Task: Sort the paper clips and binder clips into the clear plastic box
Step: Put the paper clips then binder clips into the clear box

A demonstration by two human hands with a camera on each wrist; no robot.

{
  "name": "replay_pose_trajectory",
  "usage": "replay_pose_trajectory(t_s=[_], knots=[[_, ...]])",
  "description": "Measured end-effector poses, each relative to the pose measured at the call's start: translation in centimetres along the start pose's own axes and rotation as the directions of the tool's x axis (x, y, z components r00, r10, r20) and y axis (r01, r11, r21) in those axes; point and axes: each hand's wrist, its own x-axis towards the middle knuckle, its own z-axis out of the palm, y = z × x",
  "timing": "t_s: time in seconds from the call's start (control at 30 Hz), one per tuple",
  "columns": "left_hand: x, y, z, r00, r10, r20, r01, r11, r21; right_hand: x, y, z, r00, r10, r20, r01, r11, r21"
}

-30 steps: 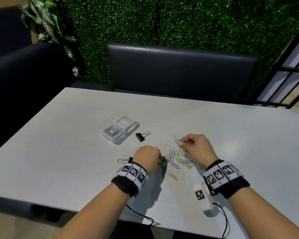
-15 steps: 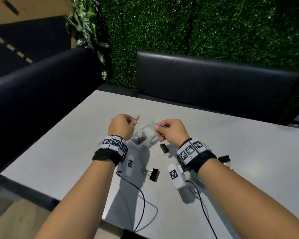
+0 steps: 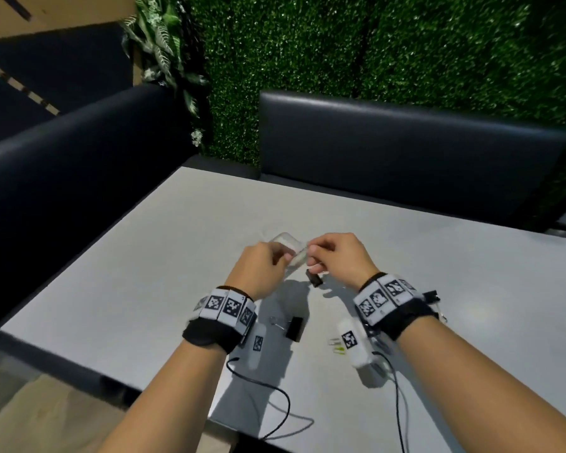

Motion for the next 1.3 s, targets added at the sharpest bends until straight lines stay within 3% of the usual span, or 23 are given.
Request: replay_pose_trajectory(t_s=[0.13,0.2,0.3,0.47,0.63,0.73,0.83,0.97,1.1,1.2,1.3], knots=[[-1.0,3.2,4.3,0.976,0.112,0.187,-0.114,0.993,0.003,-4.0,3.7,-8.5,0.983,0.048,-0.178,-0.07,0.99,-0.122],[-1.1,4.3,6.6,0.944,0.133,0.301,-0.152,0.988,0.041,-6.2,5.5,-11.1,0.975,0.043,-0.218,-0.102,0.958,-0.268],[-1.1,5.8,9.8,0.898,0.147,0.415,-0.226,0.962,0.15,-8.4,7.9,-11.7,0.994,0.047,-0.095,-0.089,0.851,-0.518],[-1.8,6.8,12.9,0.86,0.142,0.491,-0.332,0.885,0.326,-10.2,9.8,-8.9,0.997,0.034,0.073,0.033,0.656,-0.754],[-3.5,6.4,12.8,0.842,0.199,0.501,-0.379,0.879,0.288,-11.9,10.1,-8.4,0.994,0.017,0.108,0.073,0.64,-0.765],[-4.4,5.9,10.9,0.876,0.172,0.451,-0.336,0.888,0.315,-12.6,10.8,-9.7,0.998,-0.037,-0.05,-0.01,0.698,-0.716],[-5.1,4.6,9.6,0.873,0.024,0.487,-0.26,0.867,0.424,-13.7,11.1,-10.5,0.987,0.048,-0.152,-0.145,0.67,-0.728],[-4.9,4.8,11.1,0.869,-0.005,0.495,-0.209,0.903,0.376,-13.9,10.5,-9.0,0.984,0.13,-0.12,-0.175,0.641,-0.747],[-4.4,5.8,11.9,0.889,0.099,0.446,-0.245,0.927,0.284,-13.6,10.4,-7.6,0.997,0.063,-0.034,-0.069,0.731,-0.678],[-4.6,5.6,11.6,0.861,0.106,0.498,-0.278,0.917,0.286,-13.8,10.0,-8.3,1.0,0.008,-0.002,-0.007,0.738,-0.675],[-4.6,5.4,11.7,0.835,0.131,0.534,-0.348,0.877,0.33,-13.5,10.0,-8.7,0.992,0.097,0.079,-0.006,0.673,-0.74]])
